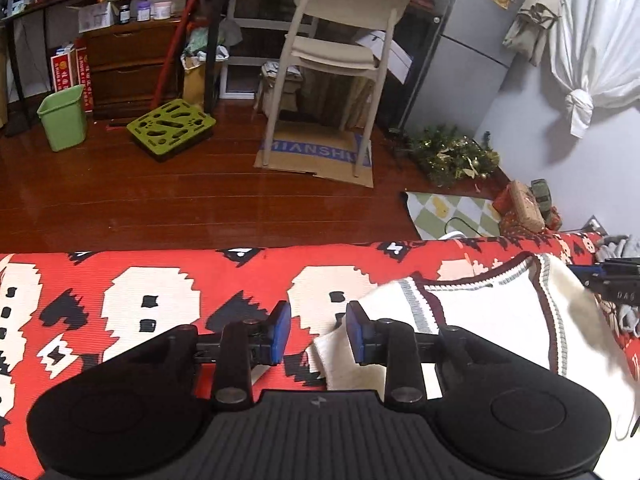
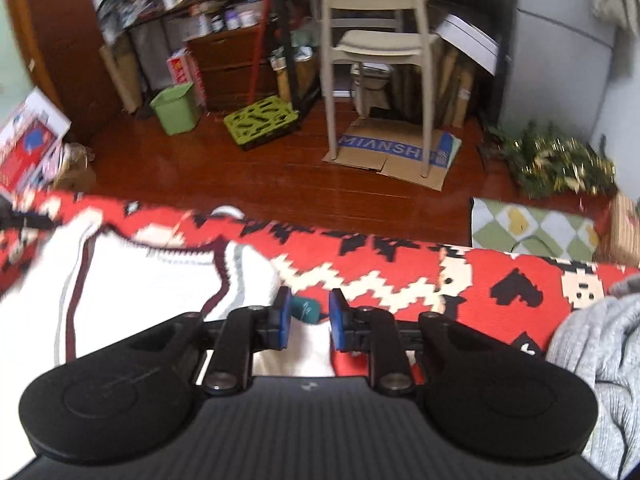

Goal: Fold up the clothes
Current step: 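Lift the folded sweater up off the blanket with both tools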

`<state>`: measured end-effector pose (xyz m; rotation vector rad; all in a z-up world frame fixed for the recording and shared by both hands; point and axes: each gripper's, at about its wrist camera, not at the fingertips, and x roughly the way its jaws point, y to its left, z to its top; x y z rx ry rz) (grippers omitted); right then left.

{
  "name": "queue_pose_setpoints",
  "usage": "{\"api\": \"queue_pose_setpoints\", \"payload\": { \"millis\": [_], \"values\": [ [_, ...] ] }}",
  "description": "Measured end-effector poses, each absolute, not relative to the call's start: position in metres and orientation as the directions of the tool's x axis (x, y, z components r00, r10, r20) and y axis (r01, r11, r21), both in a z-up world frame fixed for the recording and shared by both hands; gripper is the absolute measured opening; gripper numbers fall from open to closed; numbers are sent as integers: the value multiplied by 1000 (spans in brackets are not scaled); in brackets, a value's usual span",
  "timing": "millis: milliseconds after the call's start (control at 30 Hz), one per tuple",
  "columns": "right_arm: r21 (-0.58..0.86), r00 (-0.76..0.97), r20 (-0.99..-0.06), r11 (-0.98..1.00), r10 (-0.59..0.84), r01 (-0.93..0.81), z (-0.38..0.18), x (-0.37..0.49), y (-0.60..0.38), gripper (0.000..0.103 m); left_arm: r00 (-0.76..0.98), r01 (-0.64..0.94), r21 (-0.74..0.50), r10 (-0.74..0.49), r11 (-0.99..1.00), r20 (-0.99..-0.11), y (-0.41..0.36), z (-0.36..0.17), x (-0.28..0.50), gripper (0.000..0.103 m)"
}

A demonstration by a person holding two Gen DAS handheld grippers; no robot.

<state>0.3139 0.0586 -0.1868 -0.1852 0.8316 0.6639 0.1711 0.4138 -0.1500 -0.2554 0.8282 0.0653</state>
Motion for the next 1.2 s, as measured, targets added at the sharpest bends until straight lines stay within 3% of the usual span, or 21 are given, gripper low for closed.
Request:
{"api": "queue_pose_setpoints", "payload": {
  "millis": [133, 267, 400, 433, 500, 567, 700, 933, 967, 1000, 1033, 1200],
  "values": [
    [49, 497, -734, 766, 463, -641, -189, 301, 69, 24, 679, -142, -211, -60, 967, -732, 412, -151, 170, 30],
    [-10, 508, -730, 735, 457, -677, -189, 285, 79, 34, 682, -128, -224, -78, 966, -728, 411, -151, 170, 32],
    [-23, 510, -721, 720, 469, -694, -190, 271, 83, 34, 682, -123, -233, -88, 965, -726, 411, -152, 168, 32],
    [-33, 514, -718, 714, 470, -699, -190, 269, 83, 33, 683, -125, -237, -90, 963, -725, 412, -152, 167, 32],
    [-63, 523, -712, 699, 468, -712, -189, 264, 86, 15, 685, -128, -246, -94, 961, -723, 413, -153, 165, 32],
    [-105, 535, -707, 680, 463, -726, -188, 258, 89, 6, 684, -127, -252, -99, 960, -723, 414, -153, 165, 32],
    [-132, 618, -675, 758, 403, -639, -181, 273, 79, 5, 683, -121, -249, -102, 961, -724, 414, -154, 166, 32],
    [-33, 607, -705, 838, 367, -544, -187, 307, 58, 5, 680, -86, -155, -56, 984, -731, 398, -158, 173, 31],
    [-27, 605, -707, 841, 367, -540, -188, 308, 57, 5, 680, -81, -141, -49, 987, -732, 396, -158, 173, 29],
    [-21, 604, -708, 844, 366, -537, -188, 310, 56, 5, 679, -76, -128, -43, 989, -732, 394, -159, 174, 15],
    [-15, 602, -710, 846, 366, -533, -189, 311, 55, 5, 679, -71, -114, -36, 991, -733, 391, -159, 175, 10],
    [15, 594, -717, 859, 366, -512, -194, 320, 49, 4, 678, -54, -66, -12, 996, -735, 384, -162, 179, 9]
  ]
}}
